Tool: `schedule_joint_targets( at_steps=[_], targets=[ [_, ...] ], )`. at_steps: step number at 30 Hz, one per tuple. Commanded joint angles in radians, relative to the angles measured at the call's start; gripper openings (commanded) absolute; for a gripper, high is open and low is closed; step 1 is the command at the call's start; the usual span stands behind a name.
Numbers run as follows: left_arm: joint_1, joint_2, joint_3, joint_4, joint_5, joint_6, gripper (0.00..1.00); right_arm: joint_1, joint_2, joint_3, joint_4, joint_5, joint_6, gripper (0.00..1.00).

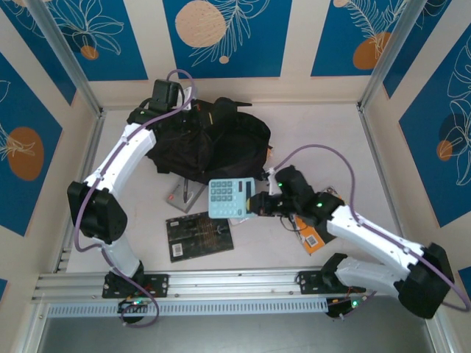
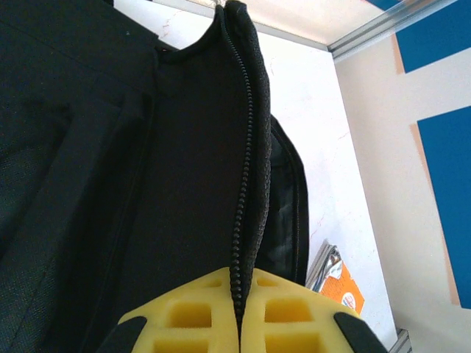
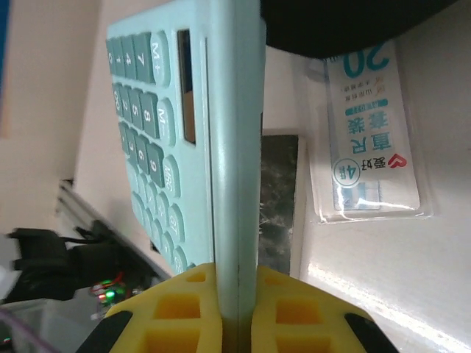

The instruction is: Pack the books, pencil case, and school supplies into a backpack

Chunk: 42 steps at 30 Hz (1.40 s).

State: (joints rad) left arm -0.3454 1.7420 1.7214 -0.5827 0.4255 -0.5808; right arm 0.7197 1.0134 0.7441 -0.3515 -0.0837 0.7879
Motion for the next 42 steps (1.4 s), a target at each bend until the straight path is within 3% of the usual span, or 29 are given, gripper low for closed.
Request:
schedule_joint_targets(
  at_steps=[1, 7, 12, 21, 25, 34, 42],
  targets=[
    [-0.006, -0.028, -0.009, 0.007, -0.001, 0.014, 0.00, -0.072, -0.067, 0.066, -0.039, -0.207, -0.073, 0.00],
    [-0.005, -0.044, -0.003, 0.028, -0.013, -0.005, 0.00, -0.242, -0.038, 0.309, -0.256, -0.205, -0.102, 0.00],
    [-0.004, -0.043, 0.018, 0.026, 0.010, -0.013, 0.00, -0.390, 0.124, 0.473, -0.337, -0.223, -0.027, 0.00],
    [-0.019, -0.044, 0.030, 0.045, 0.034, -0.029, 0.00, -0.371, 0.556, 0.859, -0.607, 0.043, 0.123, 0.00],
    [-0.026, -0.034, 0.058, 0.040, 0.036, -0.028, 0.00, -0.346, 0.671, 0.964, -0.615, 0.144, 0.150, 0.00],
    [-0.056, -0.041, 0.127, -0.004, 0.027, 0.024, 0.00, -0.278, 0.877, 1.194, -0.703, 0.213, 0.157, 0.00],
    [-0.064, -0.070, 0.177, -0.055, -0.060, 0.115, 0.00, -0.251, 0.928, 1.235, -0.620, 0.086, 0.159, 0.00]
  ],
)
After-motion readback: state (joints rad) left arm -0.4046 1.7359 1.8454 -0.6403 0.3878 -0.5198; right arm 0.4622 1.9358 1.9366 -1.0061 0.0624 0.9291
